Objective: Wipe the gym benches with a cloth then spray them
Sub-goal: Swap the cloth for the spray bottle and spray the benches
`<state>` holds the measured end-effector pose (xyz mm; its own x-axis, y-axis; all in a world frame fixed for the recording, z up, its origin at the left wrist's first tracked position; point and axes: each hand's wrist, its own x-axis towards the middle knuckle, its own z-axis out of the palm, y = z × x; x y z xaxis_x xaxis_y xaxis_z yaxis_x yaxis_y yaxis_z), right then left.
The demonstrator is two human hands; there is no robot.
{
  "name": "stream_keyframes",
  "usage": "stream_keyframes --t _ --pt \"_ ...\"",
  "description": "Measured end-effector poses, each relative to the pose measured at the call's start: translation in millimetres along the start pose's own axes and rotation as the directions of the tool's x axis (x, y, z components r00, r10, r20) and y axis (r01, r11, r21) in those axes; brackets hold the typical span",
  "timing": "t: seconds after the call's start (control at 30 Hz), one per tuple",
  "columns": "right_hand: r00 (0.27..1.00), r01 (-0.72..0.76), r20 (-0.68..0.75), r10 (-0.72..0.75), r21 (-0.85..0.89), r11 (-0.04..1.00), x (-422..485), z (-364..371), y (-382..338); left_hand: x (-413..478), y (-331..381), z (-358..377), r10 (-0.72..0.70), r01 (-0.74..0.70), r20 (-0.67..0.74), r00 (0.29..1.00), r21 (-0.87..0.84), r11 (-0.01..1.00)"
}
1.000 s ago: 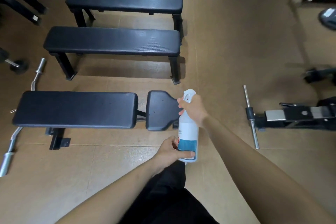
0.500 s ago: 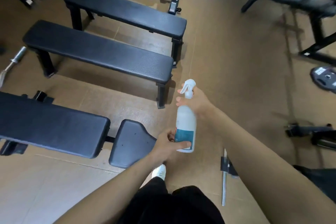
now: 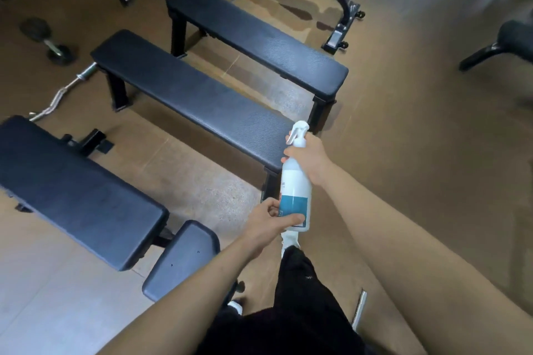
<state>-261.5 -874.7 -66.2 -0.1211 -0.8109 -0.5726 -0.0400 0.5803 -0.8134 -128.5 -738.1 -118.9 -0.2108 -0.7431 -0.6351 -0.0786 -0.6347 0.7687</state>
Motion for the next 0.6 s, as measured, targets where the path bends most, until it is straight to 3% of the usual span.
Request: stream_keyframes --t 0.2,0.4,0.6 --pt "0.996 -0.015 0.079 0.036 -0.251 0.968 90.4 -21.3 -31.0 71.9 47.0 36.0 -0.069 0.066 -0.125 0.990 -0.026 0.997" --pt "0.942 0.019 0.326 0.075 -0.277 0.961 155.7 -30.5 -89.3 129.7 96.0 57.9 -0.139 0.119 -0.188 0.972 -0.114 0.986" --pt "0.914 0.106 0.401 0.062 -0.384 0.917 197.4 7.4 -121.6 158.9 127.5 39.6 -0.163 0.095 -0.285 0.944 -0.240 0.966"
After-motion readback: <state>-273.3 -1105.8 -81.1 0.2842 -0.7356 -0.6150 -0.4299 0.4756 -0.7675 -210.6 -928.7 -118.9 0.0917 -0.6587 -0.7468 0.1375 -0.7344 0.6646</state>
